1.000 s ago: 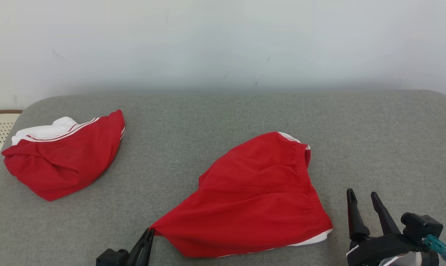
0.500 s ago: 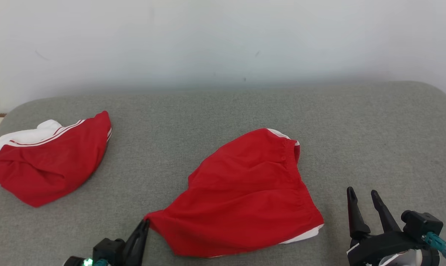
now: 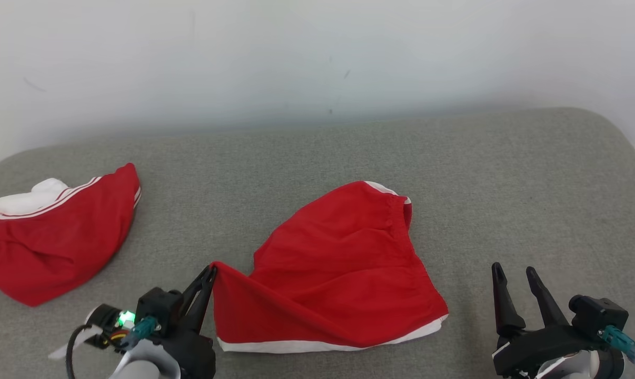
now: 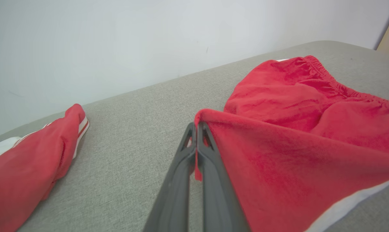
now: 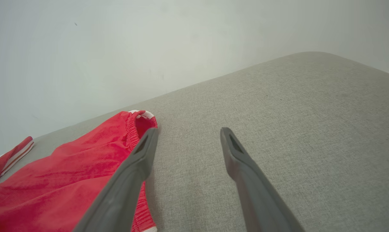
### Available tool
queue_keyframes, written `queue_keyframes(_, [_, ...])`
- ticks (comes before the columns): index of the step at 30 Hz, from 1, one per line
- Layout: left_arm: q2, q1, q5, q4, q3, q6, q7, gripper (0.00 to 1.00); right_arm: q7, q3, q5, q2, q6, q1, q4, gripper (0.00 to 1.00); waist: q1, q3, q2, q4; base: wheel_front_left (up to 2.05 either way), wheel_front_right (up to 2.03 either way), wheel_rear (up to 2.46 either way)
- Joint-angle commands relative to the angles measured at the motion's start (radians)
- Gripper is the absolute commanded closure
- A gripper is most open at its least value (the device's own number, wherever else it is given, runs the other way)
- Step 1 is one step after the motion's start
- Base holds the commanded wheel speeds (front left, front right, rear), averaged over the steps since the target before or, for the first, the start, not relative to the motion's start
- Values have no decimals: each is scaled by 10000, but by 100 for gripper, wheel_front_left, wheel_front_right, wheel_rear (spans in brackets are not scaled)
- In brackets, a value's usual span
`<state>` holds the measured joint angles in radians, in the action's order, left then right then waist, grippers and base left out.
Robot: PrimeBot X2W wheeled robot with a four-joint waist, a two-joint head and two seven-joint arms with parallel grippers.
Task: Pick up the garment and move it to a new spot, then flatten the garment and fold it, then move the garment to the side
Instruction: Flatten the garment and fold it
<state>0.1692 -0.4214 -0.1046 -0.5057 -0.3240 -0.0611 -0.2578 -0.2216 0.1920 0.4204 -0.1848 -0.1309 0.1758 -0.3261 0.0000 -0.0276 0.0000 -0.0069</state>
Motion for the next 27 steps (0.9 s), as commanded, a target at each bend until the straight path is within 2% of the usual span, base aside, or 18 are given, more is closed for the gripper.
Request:
queue_keyframes(1, [68, -338, 127, -278, -111, -93, -61, 100, -73, 15, 39, -42, 3, 59, -42, 0, 0, -60, 0, -137, 0, 0, 0])
queue_keyframes(8, [249, -1399, 29, -1800, -383, -433, 20, 100, -83, 125, 93, -53, 3, 208, -171, 0, 0, -257, 0, -562, 0, 0, 0])
queue_keyframes(14, [317, -1797, -255, -2948, -248, -495, -49, 100, -140, 185, 129, -76, 3, 328, -273, 0, 0, -382, 0, -851, 0, 0, 0])
queue_keyframes(19, [384, -1809, -324, -3085, -154, -495, -66, 100, -172, 181, 155, -104, 3, 360, -326, 0, 0, -399, 0, -867, 0, 0, 0])
queue_keyframes(20, [392, -1759, -349, -3041, -112, -474, -68, 95, -170, 176, 161, -113, 3, 352, -344, 0, 0, -387, 0, -853, 0, 0, 0])
queue_keyframes(22, [392, -1615, -326, -2815, -21, -363, -70, 27, -185, 159, 173, -117, 3, 331, -382, 0, 0, -342, 0, -798, 0, 0, 0])
queue_keyframes(23, [372, -1504, -342, -2705, 27, -335, -69, 0, -182, 165, 178, -121, 3, 313, -399, 0, 0, -314, 0, -758, 0, 0, 0])
queue_keyframes(27, [293, -1062, -431, -2062, 274, -221, -51, 0, -215, 141, 185, -129, 3, 228, -452, 0, 0, -191, 0, -590, 0, 0, 0])
